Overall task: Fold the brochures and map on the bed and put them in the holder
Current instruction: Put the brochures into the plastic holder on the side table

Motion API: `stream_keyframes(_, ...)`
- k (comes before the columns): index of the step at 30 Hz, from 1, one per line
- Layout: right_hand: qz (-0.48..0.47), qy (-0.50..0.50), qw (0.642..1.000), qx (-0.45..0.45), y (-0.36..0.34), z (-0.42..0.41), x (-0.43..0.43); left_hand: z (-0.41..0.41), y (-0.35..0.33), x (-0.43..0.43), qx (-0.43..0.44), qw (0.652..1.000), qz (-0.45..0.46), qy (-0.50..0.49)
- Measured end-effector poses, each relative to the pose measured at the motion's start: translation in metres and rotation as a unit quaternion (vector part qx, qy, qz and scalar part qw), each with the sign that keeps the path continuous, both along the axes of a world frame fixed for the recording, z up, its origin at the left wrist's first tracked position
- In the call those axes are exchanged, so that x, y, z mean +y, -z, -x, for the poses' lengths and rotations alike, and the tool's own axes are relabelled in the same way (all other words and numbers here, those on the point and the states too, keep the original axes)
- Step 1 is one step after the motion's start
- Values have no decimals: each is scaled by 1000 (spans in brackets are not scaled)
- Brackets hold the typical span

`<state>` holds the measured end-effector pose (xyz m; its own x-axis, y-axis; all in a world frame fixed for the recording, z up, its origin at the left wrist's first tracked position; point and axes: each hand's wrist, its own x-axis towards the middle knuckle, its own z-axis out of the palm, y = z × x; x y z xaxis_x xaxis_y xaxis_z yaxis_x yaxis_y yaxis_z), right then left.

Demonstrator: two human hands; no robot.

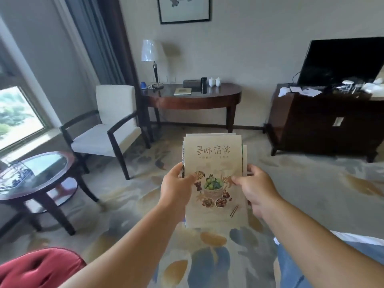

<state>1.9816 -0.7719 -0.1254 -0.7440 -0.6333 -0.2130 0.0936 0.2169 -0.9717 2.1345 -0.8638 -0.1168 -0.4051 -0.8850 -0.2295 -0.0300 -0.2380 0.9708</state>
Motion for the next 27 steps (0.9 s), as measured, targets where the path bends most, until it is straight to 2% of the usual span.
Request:
stream_keyframes(11,7,-187,982,-22,2,17,-157,-7,3,-97,61,982,-36,-174)
stream_keyframes(20,8,-310,949,-57,9,-60,-289,-86,18,-189,69,953,-19,-295)
stream_keyframes(27,12,-356,933,-48,3,-116,-393,-143,13,-277,68,943,-21,-326)
